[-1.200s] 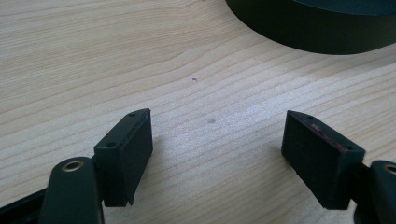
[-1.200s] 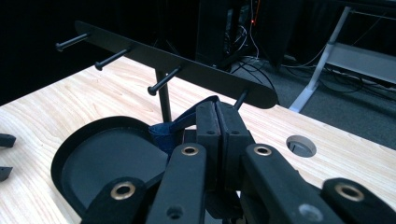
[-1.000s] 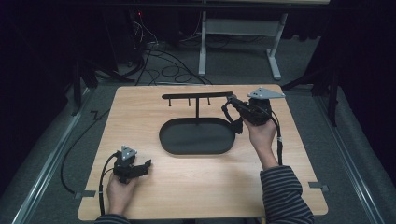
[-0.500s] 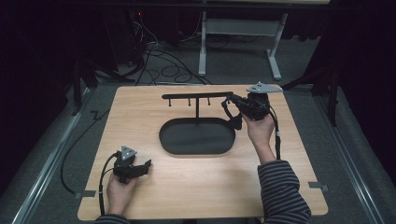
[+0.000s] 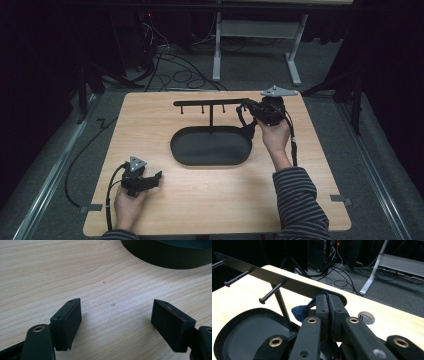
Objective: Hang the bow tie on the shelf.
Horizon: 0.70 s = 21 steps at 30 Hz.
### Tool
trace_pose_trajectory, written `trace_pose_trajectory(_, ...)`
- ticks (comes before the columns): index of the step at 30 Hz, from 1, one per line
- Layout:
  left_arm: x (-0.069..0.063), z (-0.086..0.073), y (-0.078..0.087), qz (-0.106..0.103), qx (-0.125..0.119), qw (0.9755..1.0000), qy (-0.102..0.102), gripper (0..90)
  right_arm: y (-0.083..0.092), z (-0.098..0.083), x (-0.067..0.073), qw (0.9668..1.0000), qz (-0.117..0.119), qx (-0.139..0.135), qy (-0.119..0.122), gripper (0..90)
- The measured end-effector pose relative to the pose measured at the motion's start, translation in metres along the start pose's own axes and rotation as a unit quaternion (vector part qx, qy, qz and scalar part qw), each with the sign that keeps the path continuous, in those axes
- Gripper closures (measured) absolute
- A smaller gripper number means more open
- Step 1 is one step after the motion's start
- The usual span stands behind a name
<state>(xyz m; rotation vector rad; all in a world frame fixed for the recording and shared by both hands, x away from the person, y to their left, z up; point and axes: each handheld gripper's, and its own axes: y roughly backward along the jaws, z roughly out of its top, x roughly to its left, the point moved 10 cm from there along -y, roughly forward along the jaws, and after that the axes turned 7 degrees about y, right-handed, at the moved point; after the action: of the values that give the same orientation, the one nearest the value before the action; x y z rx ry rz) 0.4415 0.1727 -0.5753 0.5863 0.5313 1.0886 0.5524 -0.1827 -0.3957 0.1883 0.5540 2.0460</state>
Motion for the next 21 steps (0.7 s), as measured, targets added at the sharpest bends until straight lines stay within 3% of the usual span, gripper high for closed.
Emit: trace_pose_trajectory(21,0.000,0.000,0.000,0.000,-0.001,1.0000,0.000,24.9,0.013,-0.007,-0.005,1.0000,0.003,0.005,-0.007,81.4)
